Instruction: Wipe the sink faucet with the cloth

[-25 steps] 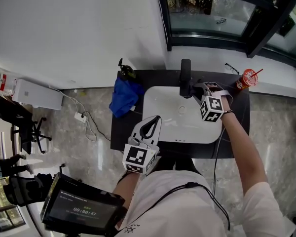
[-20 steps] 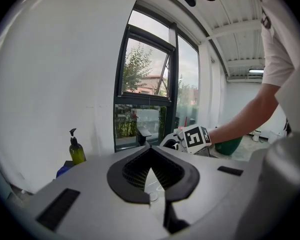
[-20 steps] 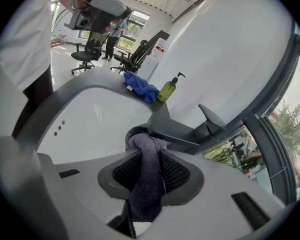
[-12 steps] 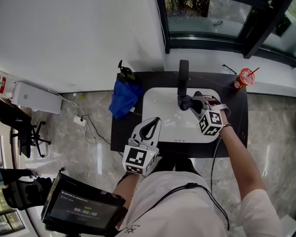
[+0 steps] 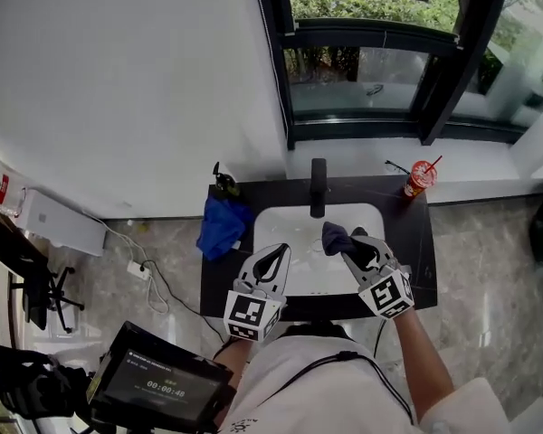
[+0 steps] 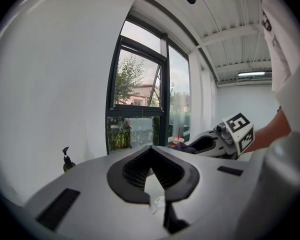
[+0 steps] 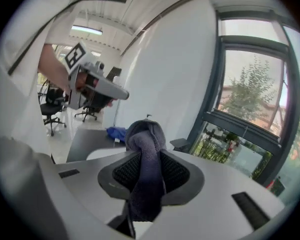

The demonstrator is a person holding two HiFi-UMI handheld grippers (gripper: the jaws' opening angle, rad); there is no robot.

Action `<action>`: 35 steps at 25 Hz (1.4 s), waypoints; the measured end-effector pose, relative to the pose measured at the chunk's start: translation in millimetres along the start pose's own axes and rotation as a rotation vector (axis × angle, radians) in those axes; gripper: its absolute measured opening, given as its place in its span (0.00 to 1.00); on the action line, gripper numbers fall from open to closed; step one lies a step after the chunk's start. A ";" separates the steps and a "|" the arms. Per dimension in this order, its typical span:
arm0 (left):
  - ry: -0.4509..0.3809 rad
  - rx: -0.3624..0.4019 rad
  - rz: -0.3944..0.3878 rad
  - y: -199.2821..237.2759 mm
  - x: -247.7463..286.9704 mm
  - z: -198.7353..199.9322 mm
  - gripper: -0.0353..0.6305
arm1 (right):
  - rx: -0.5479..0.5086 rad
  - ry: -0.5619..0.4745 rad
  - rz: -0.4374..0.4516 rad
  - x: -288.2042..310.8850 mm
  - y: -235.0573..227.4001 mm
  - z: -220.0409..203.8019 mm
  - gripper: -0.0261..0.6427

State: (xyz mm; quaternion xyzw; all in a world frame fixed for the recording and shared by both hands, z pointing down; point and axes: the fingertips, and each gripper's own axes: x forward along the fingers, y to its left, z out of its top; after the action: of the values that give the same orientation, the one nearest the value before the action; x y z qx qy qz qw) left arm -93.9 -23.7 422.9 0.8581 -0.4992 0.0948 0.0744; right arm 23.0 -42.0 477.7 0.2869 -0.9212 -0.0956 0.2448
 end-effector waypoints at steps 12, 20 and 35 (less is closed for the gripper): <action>-0.074 0.024 -0.028 2.6 -18.4 27.4 0.04 | 0.363 -0.264 -0.184 -90.9 -11.5 54.7 0.20; -0.073 0.022 -0.067 2.8 -30.4 17.5 0.04 | 0.381 -0.238 -0.251 -103.5 0.2 45.8 0.20; -0.091 0.016 -0.088 -30.2 -55.7 15.1 0.04 | 0.403 -0.282 -0.276 -153.3 28.6 63.6 0.20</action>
State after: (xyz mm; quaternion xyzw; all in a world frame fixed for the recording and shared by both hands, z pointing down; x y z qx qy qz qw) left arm -93.2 34.7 394.1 0.8833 -0.4629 0.0564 0.0490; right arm 86.8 71.9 371.2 0.4364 -0.8988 0.0178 0.0368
